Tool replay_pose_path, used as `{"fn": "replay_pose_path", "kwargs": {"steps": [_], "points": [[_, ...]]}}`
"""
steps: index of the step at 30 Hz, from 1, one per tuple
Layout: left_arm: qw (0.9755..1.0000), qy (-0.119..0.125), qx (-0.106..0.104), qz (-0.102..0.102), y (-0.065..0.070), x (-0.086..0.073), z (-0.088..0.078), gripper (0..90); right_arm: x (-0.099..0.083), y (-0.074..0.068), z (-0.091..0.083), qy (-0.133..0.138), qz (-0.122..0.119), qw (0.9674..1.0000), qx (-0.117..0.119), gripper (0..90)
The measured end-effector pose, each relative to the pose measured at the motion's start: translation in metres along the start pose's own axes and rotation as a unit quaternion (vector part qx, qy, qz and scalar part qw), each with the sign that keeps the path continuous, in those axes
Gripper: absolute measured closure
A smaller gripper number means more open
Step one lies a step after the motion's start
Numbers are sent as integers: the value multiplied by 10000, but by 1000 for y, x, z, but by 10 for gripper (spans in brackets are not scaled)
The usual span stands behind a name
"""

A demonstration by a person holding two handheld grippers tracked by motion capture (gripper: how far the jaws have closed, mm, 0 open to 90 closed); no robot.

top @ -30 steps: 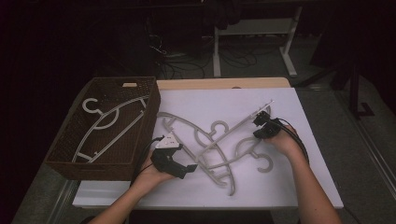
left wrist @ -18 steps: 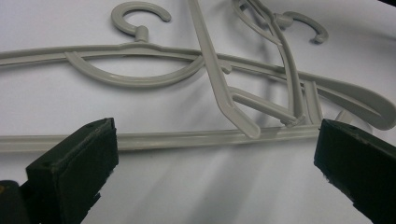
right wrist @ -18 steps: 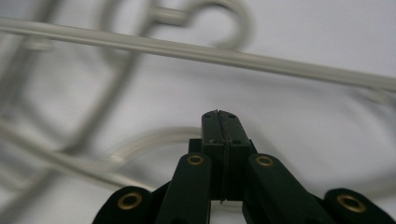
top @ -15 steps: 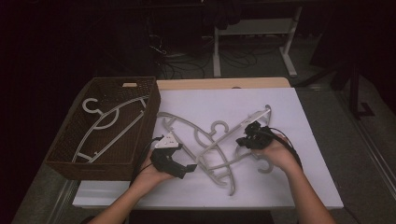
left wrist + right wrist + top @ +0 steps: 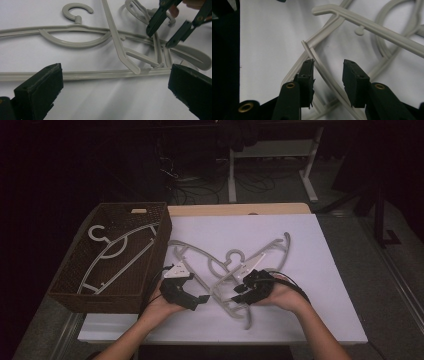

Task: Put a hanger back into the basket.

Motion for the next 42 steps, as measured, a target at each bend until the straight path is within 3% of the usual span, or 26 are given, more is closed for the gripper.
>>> {"fn": "replay_pose_path", "kwargs": {"steps": [4, 12, 21, 27, 30, 36, 42], "points": [[10000, 3, 9, -6, 0, 0, -1, 0, 4, 1, 11, -214, -170, 9996, 8, 623], [10000, 4, 8, -13, -1, 0, -1, 0, 6, 3, 16, -320, -349, 9989, -10, 650], [10000, 18, 12, -37, -1, -1, -1, 0, 18, 12, 16, -328, -322, 9988, -152, 802], [10000, 30, 10, -49, -2, -1, -1, 0, 30, 25, 16, -193, -63, 9996, -219, 812], [10000, 30, 1, -47, -1, -1, -1, 0, 40, 36, 14, -114, 95, 9992, -364, 812], [10000, 12, -30, -38, -1, -1, 0, 0, 66, 68, 14, 96, 526, 9969, -572, 810], [10000, 4, -54, -29, 0, -1, 0, 0, 82, 107, 21, 151, 1037, 9917, -738, 808]]}}
Point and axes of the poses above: each handheld gripper's, and its own axes: z roughly forward along the jaws, x roughly out of its top, y roughly to its right, the point moved 1 cm from there along z, roughly forward along the jaws, and after that the axes turned 6 degrees about -y, right-handed, at the moved point
